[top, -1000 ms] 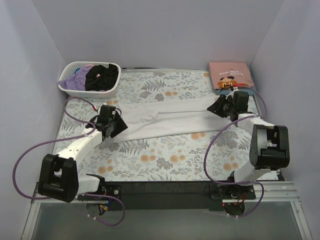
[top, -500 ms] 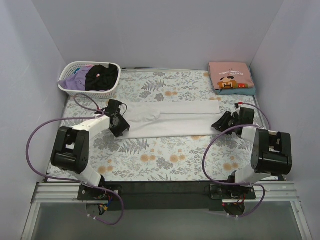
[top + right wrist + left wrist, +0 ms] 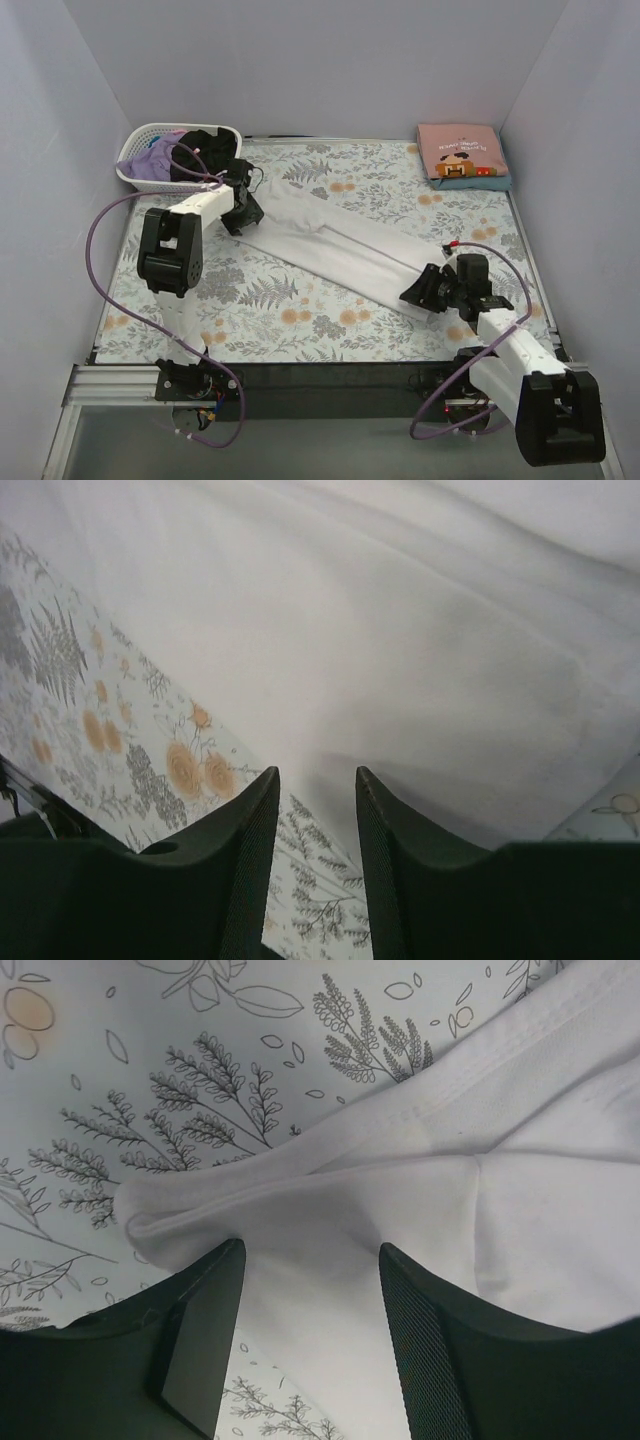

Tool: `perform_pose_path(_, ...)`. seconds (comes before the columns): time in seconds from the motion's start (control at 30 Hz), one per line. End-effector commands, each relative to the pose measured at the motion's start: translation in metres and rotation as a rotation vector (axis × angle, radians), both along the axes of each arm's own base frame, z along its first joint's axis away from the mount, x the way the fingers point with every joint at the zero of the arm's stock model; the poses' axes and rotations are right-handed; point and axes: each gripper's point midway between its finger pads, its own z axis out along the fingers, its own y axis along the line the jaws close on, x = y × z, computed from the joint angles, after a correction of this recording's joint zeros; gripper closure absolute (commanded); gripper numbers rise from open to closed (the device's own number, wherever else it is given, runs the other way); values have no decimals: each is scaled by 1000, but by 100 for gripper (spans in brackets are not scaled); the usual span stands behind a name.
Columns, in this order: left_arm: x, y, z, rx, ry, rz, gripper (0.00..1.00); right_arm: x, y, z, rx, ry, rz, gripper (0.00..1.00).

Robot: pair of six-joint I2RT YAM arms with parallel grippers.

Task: Fold and stack the t-shirts
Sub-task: Fold the tshirt

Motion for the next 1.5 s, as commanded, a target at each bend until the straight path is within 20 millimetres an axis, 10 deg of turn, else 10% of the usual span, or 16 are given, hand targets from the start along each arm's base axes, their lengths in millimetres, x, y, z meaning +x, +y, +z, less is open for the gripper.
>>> perform_pose_path(0.0, 5, 15, 45, 55, -90, 1, 45, 16, 10, 42, -73, -94, 33, 56)
perform_pose_path(0.13, -16, 20, 89, 45, -203, -32, 36, 54, 53, 96, -59, -284, 212, 56)
perform_pose_path(0.2, -27, 19, 123, 11, -318, -41, 31, 63, 85, 93, -61, -280, 328, 56)
perform_pose_path(0.37, -90, 11, 103, -61, -339, -140, 22, 106, 181, 144, -50, -481, 592, 55)
perform_pose_path(0.57, -131, 7, 101, -96, -430, -218, 17, 155, 273, 133, -5, -530, 749, 55)
perform_pose_path(0.8, -143, 6, 90, -84, -471, -295, 16, 194, 331, 63, 13, -457, 792, 55)
perform_pose_path(1.03, -139, 1, 85, -97, -442, -322, 17, 236, 337, 14, -47, -417, 700, 55)
perform_pose_path(1.2, -138, -2, 80, -107, -423, -335, 17, 282, 297, -15, -111, -348, 519, 55)
perform_pose_path(1.33, -139, -4, 77, -114, -412, -344, 17, 325, 254, -18, -148, -331, 362, 55)
perform_pose_path(1.47, -138, -4, 76, -114, -410, -346, 17, 366, 230, 29, -72, -413, 327, 53)
